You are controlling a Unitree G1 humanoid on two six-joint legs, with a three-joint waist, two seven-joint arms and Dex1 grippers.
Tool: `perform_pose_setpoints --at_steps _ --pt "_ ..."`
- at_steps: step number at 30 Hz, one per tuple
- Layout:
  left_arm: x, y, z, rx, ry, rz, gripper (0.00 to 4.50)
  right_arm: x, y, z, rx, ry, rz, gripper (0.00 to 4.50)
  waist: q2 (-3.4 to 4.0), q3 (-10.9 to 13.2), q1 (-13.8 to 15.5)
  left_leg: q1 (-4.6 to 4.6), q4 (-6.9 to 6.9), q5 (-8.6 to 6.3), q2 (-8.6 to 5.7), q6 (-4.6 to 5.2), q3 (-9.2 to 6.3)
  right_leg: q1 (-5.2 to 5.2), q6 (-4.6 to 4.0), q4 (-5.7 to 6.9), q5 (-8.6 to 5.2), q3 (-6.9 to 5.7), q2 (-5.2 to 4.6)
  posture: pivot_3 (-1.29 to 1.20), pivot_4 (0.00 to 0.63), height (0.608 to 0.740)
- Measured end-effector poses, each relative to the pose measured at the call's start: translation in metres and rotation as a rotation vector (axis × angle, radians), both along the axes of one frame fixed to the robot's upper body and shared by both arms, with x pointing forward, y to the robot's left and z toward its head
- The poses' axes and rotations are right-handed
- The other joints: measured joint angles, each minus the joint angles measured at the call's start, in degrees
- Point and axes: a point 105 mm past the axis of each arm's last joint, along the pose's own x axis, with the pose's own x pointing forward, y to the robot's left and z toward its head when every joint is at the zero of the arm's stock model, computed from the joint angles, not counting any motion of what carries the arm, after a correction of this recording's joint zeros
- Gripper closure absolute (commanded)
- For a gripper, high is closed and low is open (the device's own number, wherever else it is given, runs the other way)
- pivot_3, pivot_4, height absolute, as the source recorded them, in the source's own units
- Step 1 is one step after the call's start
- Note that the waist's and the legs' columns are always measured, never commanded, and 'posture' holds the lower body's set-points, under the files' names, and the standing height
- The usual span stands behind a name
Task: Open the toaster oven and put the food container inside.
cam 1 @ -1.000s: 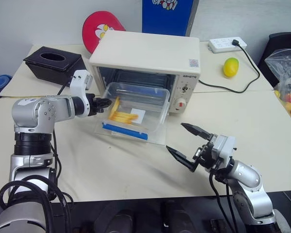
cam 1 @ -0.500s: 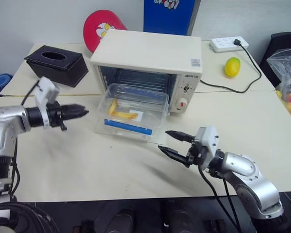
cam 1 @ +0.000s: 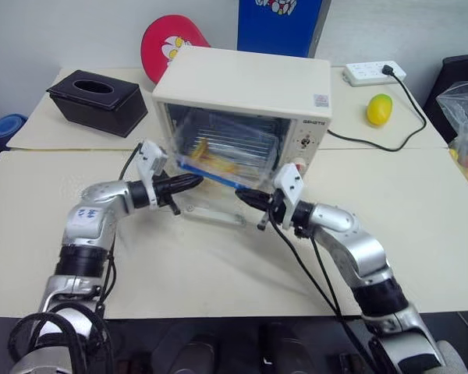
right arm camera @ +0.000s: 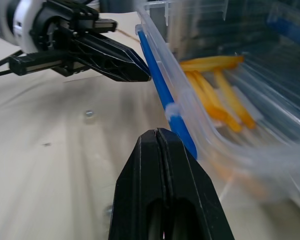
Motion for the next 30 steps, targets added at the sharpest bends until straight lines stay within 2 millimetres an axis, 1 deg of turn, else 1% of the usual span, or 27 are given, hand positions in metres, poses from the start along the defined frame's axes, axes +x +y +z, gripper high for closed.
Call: perform_pose_setpoints --at_steps 3,5,7,8,10,11,12,13,15,17,18,19,20,21,22,24,25,27,28,29,30 --pt "0.020 -0.008 0.007 -0.083 -0.010 0.099 4.50 0.029 -0.009 0.008 0.029 -0.037 -0.123 4.47 0.00 0.0 -0.7 -0.02 0.07 0.00 -0.04 0.00 0.00 0.00 0.00 0.02 0.00 -0.11 -0.02 0.00 0.150 0.740" --pt "0.025 -0.013 0.010 -0.089 -0.039 0.122 4.50 0.041 -0.010 0.012 0.017 -0.072 -0.167 4.47 0.00 0.0 -1.0 -0.01 0.11 0.00 -0.03 0.00 0.01 -0.01 0.00 0.02 0.00 -0.10 -0.03 0.00 0.150 0.740" --pt "0.030 -0.017 0.006 -0.091 -0.055 0.146 4.50 0.052 -0.013 0.017 0.020 -0.097 -0.222 4.47 0.00 0.0 -1.6 -0.01 0.12 0.00 0.00 -0.01 0.01 -0.04 0.00 0.05 0.00 -0.10 -0.02 0.00 0.150 0.740" --pt "0.032 -0.018 0.003 -0.098 -0.054 0.160 4.50 0.054 -0.013 0.019 0.034 -0.099 -0.234 4.47 0.00 0.0 -1.8 -0.01 0.13 0.00 0.00 -0.01 0.00 -0.04 0.00 0.06 0.00 -0.08 -0.02 0.00 0.150 0.740" --pt "0.034 -0.019 -0.001 -0.095 -0.057 0.180 4.50 0.051 -0.010 0.025 0.069 -0.095 -0.220 4.47 0.00 0.0 -2.1 -0.01 0.12 0.00 0.02 -0.01 -0.01 -0.04 0.00 0.05 0.00 -0.04 -0.03 0.00 0.150 0.740" --pt "0.033 -0.018 -0.002 -0.090 -0.062 0.176 4.50 0.045 -0.008 0.026 0.084 -0.089 -0.193 4.47 0.00 0.0 -2.2 -0.01 0.10 0.00 0.04 -0.01 -0.01 -0.06 0.00 0.05 0.00 -0.02 -0.05 0.00 0.150 0.740" --pt "0.029 -0.014 -0.001 -0.082 -0.072 0.160 4.50 0.034 -0.005 0.027 0.103 -0.080 -0.148 4.47 0.01 0.0 -2.3 -0.01 0.09 -0.01 0.06 -0.03 -0.06 -0.09 0.00 0.06 0.00 -0.03 -0.04 0.00 0.150 0.740" --pt "0.026 -0.011 -0.002 -0.078 -0.074 0.151 4.32 0.028 -0.004 0.025 0.111 -0.068 -0.126 4.49 0.01 0.0 -2.5 -0.01 0.07 -0.03 0.06 -0.05 -0.08 -0.13 0.00 0.06 0.00 -0.04 -0.03 0.00 0.150 0.740" --pt "0.014 0.001 -0.004 -0.069 -0.071 0.117 3.88 0.010 -0.008 0.016 0.113 -0.024 -0.079 4.50 0.01 0.0 -2.7 -0.01 0.01 -0.05 0.03 -0.06 -0.10 -0.22 0.00 0.04 0.00 -0.01 -0.03 0.00 0.150 0.740" --pt "-0.005 0.021 -0.008 -0.037 -0.061 0.067 3.29 -0.010 -0.019 0.007 0.089 0.016 -0.034 4.50 0.02 0.0 -2.9 -0.01 -0.01 -0.10 0.03 -0.03 -0.11 -0.25 0.00 0.02 0.00 0.00 -0.03 0.00 0.150 0.740" --pt "-0.017 0.035 -0.010 -0.016 -0.059 0.042 3.01 -0.020 -0.028 0.002 0.076 0.033 -0.017 4.50 0.04 0.0 -3.0 -0.01 -0.03 -0.13 0.03 -0.03 -0.13 -0.25 -0.01 0.00 0.00 0.00 -0.01 0.00 0.150 0.740" --pt "-0.032 0.052 -0.009 0.013 -0.070 0.012 2.69 -0.030 -0.042 -0.004 0.050 0.048 -0.010 4.50 0.04 0.0 -3.0 -0.01 -0.07 -0.14 0.03 -0.02 -0.14 -0.24 -0.02 -0.04 -0.01 0.00 -0.01 0.00 0.150 0.740" --pt "-0.042 0.063 -0.008 0.045 -0.079 -0.009 2.39 -0.034 -0.054 -0.011 0.011 0.065 -0.016 4.50 0.05 0.0 -2.8 0.00 -0.15 -0.15 0.02 -0.01 -0.14 -0.20 -0.03 -0.06 -0.01 -0.01 -0.01 0.00 0.150 0.740" --pt "-0.054 0.076 -0.004 0.081 -0.106 -0.042 2.07 -0.038 -0.071 -0.021 -0.040 0.085 -0.036 4.50 0.07 0.0 -2.3 0.03 -0.11 -0.17 -0.01 0.02 -0.13 -0.16 -0.04 -0.20 0.00 0.00 -0.03 0.00 0.150 0.740" --pt "-0.065 0.084 -0.002 0.107 -0.123 -0.080 1.79 -0.039 -0.083 -0.028 -0.081 0.097 -0.046 4.50 0.10 0.0 -1.9 0.07 -0.05 -0.18 -0.02 0.03 -0.14 -0.06 -0.08 -0.34 0.02 -0.01 -0.04 0.00 0.150 0.740" --pt "-0.083 0.093 0.001 0.136 -0.135 -0.167 1.27 -0.038 -0.092 -0.037 -0.118 0.095 -0.034 4.50 0.11 0.0 -1.7 0.21 -0.02 -0.19 -0.01 0.04 -0.13 0.12 -0.14 -0.37 0.07 -0.02 -0.03 0.00 0.150 0.740" --pt "-0.094 0.099 0.001 0.149 -0.124 -0.216 1.04 -0.036 -0.098 -0.045 -0.138 0.108 -0.033 4.50 0.11 0.0 -1.6 0.22 -0.02 -0.19 0.01 0.05 -0.13 0.13 -0.15 -0.37 0.08 -0.02 -0.03 0.00 0.150 0.740" --pt "-0.109 0.110 0.002 0.163 -0.104 -0.274 0.45 -0.034 -0.108 -0.066 -0.158 0.167 -0.036 4.50 0.20 0.1 -0.9 0.21 -0.02 -0.21 0.00 0.08 -0.13 0.11 -0.15 -0.38 0.08 -0.02 -0.03 0.00 0.150 0.740" --pt "-0.112 0.112 0.003 0.165 -0.104 -0.283 0.16 -0.032 -0.108 -0.070 -0.144 0.171 -0.029 4.50 0.23 0.1 -0.7 0.21 -0.02 -0.22 0.01 0.09 -0.13 0.11 -0.15 -0.39 0.08 -0.02 -0.03 0.00 0.150 0.740" --pt "-0.114 0.114 0.004 0.161 -0.114 -0.289 0.04 -0.027 -0.105 -0.070 -0.130 0.153 -0.014 4.50 0.23 0.1 -0.7 0.24 0.00 -0.22 0.02 0.09 -0.09 0.13 -0.15 -0.37 0.09 0.00 -0.01 0.00 0.150 0.740" --pt "-0.115 0.113 0.006 0.155 -0.132 -0.303 0.04 -0.020 -0.097 -0.068 -0.126 0.123 0.010 4.50 0.23 0.1 -0.7 0.23 0.04 -0.22 0.02 0.09 -0.07 0.13 -0.16 -0.36 0.12 0.00 0.00 0.00 0.150 0.740"
